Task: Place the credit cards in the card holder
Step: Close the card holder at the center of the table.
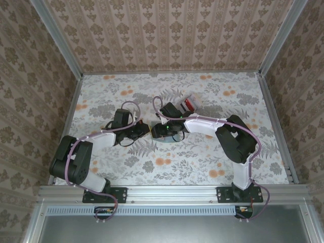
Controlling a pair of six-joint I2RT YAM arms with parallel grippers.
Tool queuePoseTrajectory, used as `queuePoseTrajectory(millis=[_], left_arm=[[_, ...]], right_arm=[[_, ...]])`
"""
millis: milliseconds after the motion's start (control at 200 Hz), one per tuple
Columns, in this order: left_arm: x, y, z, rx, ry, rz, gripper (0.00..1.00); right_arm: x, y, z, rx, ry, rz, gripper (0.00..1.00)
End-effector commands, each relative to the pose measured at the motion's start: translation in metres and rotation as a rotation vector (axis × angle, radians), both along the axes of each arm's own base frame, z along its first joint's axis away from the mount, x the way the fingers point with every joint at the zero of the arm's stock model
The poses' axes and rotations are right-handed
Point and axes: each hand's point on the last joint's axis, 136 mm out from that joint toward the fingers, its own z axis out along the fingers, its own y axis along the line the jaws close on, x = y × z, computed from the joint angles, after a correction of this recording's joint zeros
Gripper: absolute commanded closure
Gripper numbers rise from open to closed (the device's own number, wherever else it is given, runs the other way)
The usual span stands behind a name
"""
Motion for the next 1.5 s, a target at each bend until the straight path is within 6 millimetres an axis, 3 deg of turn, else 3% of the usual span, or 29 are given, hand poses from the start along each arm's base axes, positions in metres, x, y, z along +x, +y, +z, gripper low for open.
queuePoseTrajectory(millis=[0, 430, 690, 1015, 1295, 1490], left_arm=[[0.003, -0.003, 0.01, -0.048, -0.024, -0.005, 1.0], [0.0, -0.004, 0.021, -0.068, -0.023, -0.02, 1.0], [-0.002, 0.005, 0.034, -0.028, -0.04, -0.026, 1.0], [-0.002, 0.012, 0.035, 0.062, -0.045, -0.046, 1.0], [0.014, 0.013, 0.041, 0.067, -0.059, -0.05, 1.0], [0.034, 0.004, 0.053, 0.073, -0.077, -0.087, 1.0]], right_arm=[[0.002, 0.004, 0.007, 0.022, 0.006, 0.0, 0.45], [0.004, -0.009, -0.006, -0.02, 0.013, -0.045, 0.42], [0.01, -0.029, -0.003, -0.011, 0.01, -0.089, 0.41], [0.012, -0.036, -0.001, 0.074, 0.042, -0.123, 0.41], [0.028, -0.069, 0.008, 0.036, 0.011, -0.19, 0.41], [0.03, -0.075, 0.008, 0.021, 0.007, -0.198, 0.41]])
